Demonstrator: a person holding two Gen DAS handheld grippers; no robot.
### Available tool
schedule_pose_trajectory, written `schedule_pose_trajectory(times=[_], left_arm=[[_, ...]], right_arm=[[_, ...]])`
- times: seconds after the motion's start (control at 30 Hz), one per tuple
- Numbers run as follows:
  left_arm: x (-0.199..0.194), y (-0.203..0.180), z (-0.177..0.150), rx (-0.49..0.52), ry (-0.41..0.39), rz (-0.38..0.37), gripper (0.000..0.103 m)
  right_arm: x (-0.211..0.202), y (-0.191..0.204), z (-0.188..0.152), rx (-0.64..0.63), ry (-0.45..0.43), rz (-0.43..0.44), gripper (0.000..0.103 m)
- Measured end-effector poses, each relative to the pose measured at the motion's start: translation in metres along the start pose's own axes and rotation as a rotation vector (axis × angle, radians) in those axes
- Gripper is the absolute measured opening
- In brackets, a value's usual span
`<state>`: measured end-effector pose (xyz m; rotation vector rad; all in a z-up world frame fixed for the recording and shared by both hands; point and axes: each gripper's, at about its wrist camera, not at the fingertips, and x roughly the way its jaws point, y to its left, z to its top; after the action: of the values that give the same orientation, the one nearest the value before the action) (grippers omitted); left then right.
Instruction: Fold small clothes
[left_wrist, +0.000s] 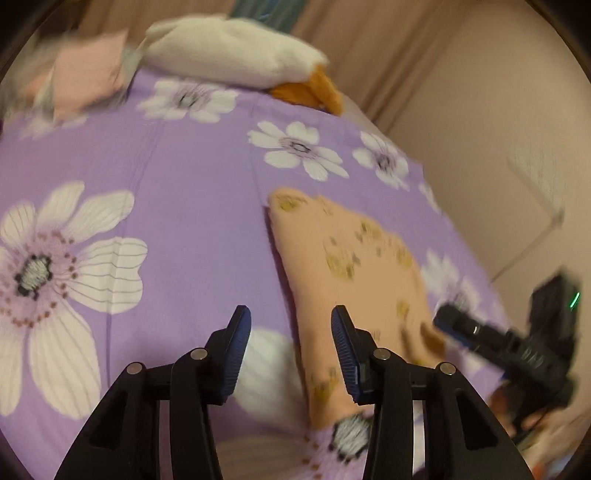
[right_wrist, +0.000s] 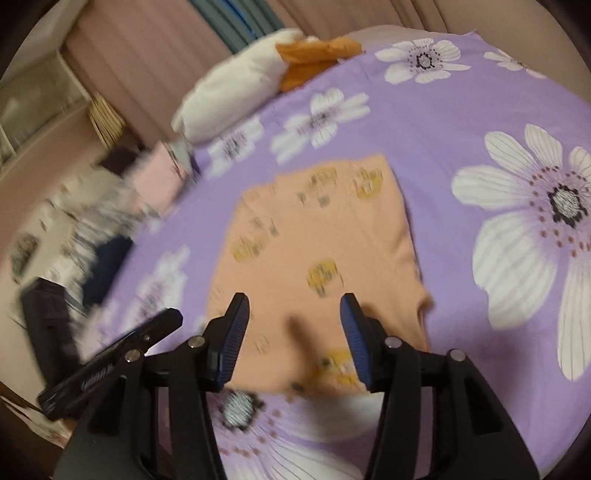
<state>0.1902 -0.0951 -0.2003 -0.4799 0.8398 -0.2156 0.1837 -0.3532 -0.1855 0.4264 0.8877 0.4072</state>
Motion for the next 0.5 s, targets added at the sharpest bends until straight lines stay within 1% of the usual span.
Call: schedule_pose_trajectory(times=[0.03, 0.1, 0.13, 0.17, 0.2, 0.27, 0.3, 0.37, 0.4, 0.43, 0.47, 0.5], left_arm=[[0.005, 0.007, 0.009, -0.043, 0.036, -0.044, 0.049], [0.027, 0.019, 0.029, -0.074, 0.148, -0.181, 0.068], [0.04, 0.021, 0.037, -0.076, 0.209, -0.222, 0.069], [0.057, 0.024, 0.042, -0.094, 0.285, -0.241, 0.069], [0.074, 0.029, 0.043, -0.133, 0.348, -0.263, 0.069], [0.095, 0.031, 0.039, -0.158, 0.413, -0.309, 0.069], [0.105, 0.03, 0.034, -0.164, 0.444, -0.323, 0.069], [0.11, 0.023, 0.034, -0.154, 0.435, -0.359, 0.07], [0.114, 0.016, 0.035, -0.14, 0.452, -0.404, 0.071], [0.119, 0.011, 0.034, -0.126, 0.483, -0.436, 0.074], [0.126, 0.008, 0.032, -0.105, 0.515, -0.445, 0.076], [0.129, 0.008, 0.031, -0.1, 0.517, -0.448, 0.076]], right_arm=[[0.001, -0.003, 0.006, 0.014, 0.002, 0.0, 0.052], [0.006, -0.012, 0.026, 0.033, 0.018, -0.03, 0.052], [0.01, -0.019, 0.038, 0.051, 0.038, -0.036, 0.052], [0.016, -0.026, 0.049, 0.087, 0.07, -0.037, 0.054], [0.023, -0.038, 0.06, 0.147, 0.108, -0.029, 0.054], [0.037, -0.06, 0.072, 0.274, 0.16, 0.039, 0.059], [0.045, -0.069, 0.074, 0.328, 0.191, 0.069, 0.059], [0.058, -0.08, 0.068, 0.369, 0.246, 0.063, 0.061], [0.062, -0.083, 0.065, 0.378, 0.278, 0.041, 0.06], [0.063, -0.086, 0.062, 0.404, 0.307, 0.042, 0.06], [0.061, -0.088, 0.062, 0.43, 0.302, 0.061, 0.062], [0.058, -0.088, 0.064, 0.436, 0.305, 0.062, 0.062]])
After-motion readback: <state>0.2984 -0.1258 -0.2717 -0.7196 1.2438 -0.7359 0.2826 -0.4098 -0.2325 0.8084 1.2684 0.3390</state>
